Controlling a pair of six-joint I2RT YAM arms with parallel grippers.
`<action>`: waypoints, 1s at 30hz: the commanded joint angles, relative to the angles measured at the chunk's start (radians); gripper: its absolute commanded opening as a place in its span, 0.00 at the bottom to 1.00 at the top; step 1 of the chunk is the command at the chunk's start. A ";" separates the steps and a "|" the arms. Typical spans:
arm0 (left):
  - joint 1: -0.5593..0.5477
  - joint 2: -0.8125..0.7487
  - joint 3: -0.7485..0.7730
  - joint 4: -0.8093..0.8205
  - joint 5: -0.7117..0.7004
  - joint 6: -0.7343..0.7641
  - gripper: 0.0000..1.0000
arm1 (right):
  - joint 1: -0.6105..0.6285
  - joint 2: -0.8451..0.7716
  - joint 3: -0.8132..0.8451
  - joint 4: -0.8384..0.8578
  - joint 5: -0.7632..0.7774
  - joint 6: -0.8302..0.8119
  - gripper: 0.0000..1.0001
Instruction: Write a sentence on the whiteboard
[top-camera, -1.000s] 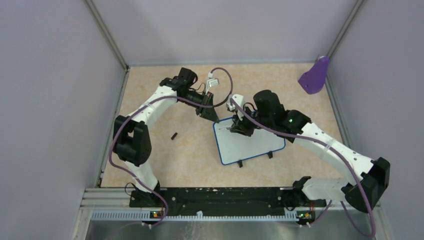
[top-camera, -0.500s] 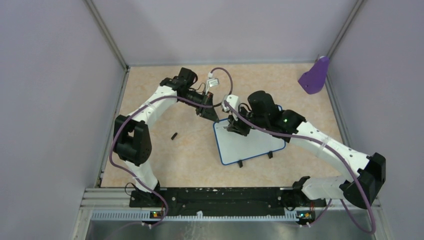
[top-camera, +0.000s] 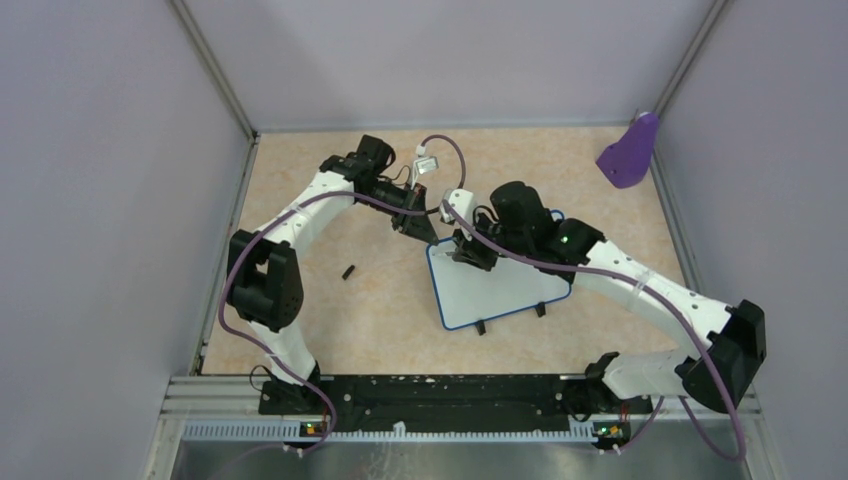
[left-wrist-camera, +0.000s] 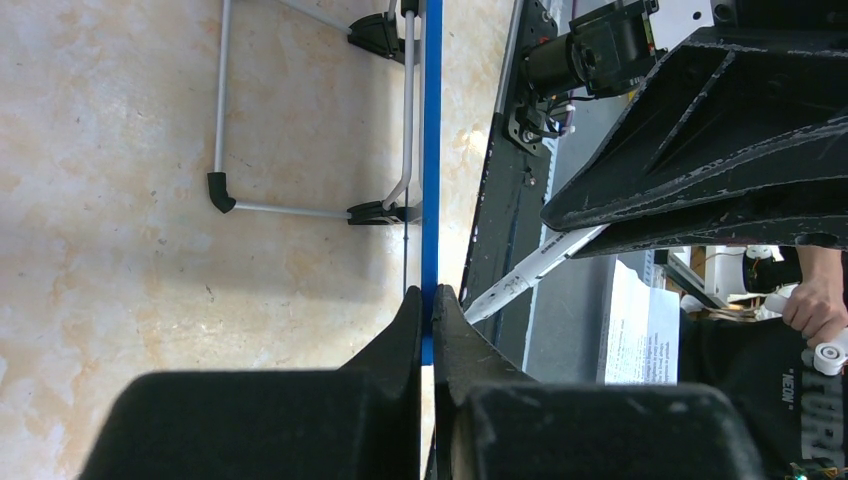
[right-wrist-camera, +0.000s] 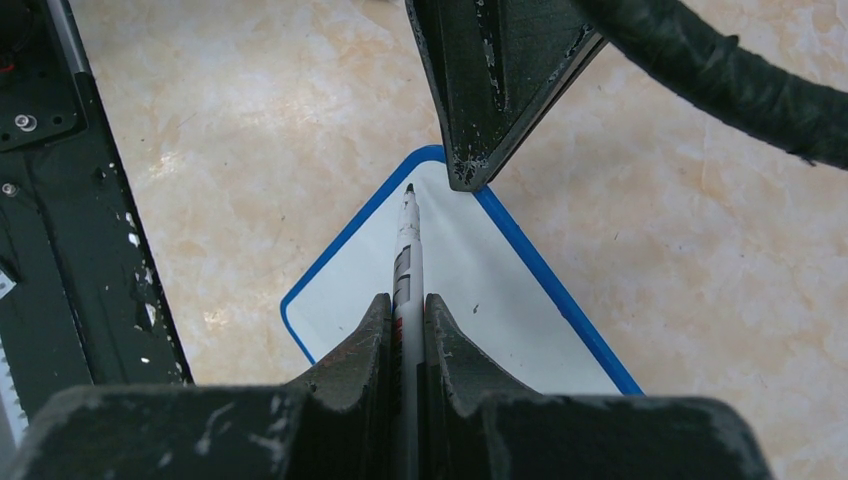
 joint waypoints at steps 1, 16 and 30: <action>-0.003 0.014 0.007 0.013 0.023 0.002 0.00 | 0.012 0.011 0.058 0.040 -0.001 0.006 0.00; -0.003 0.019 0.010 0.011 0.025 0.004 0.00 | 0.011 0.010 0.020 0.050 0.052 -0.002 0.00; -0.003 0.017 0.005 0.010 0.021 0.008 0.00 | 0.011 -0.029 -0.041 0.005 0.044 -0.018 0.00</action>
